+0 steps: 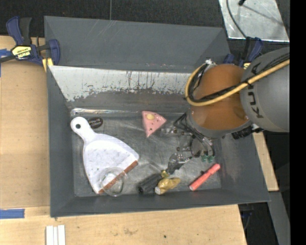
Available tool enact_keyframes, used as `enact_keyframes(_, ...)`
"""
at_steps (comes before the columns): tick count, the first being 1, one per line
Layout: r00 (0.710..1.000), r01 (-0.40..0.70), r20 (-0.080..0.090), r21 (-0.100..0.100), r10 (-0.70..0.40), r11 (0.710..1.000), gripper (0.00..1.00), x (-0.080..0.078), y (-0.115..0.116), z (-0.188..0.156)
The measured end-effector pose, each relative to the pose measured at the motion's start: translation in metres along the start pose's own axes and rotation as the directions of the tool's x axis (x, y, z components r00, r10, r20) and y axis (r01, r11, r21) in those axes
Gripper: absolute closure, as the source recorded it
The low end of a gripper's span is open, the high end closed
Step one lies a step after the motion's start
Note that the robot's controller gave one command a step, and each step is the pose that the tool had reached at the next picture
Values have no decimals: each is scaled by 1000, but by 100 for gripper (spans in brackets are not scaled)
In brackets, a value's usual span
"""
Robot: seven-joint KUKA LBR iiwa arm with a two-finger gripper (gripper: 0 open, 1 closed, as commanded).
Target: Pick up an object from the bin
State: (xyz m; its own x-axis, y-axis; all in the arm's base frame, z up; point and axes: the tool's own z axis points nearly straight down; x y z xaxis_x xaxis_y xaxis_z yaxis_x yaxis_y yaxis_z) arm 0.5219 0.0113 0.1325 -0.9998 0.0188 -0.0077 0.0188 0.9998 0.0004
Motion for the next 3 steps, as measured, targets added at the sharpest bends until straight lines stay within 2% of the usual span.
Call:
enact_keyframes(1,1000,28,-3,-1,-28,1000,0,3,-22,53)
enact_keyframes(2,1000,-5,16,-1,5,1000,100,29,19,57)
enact_keyframes(3,1000,-5,16,-1,5,1000,100,29,19,57)
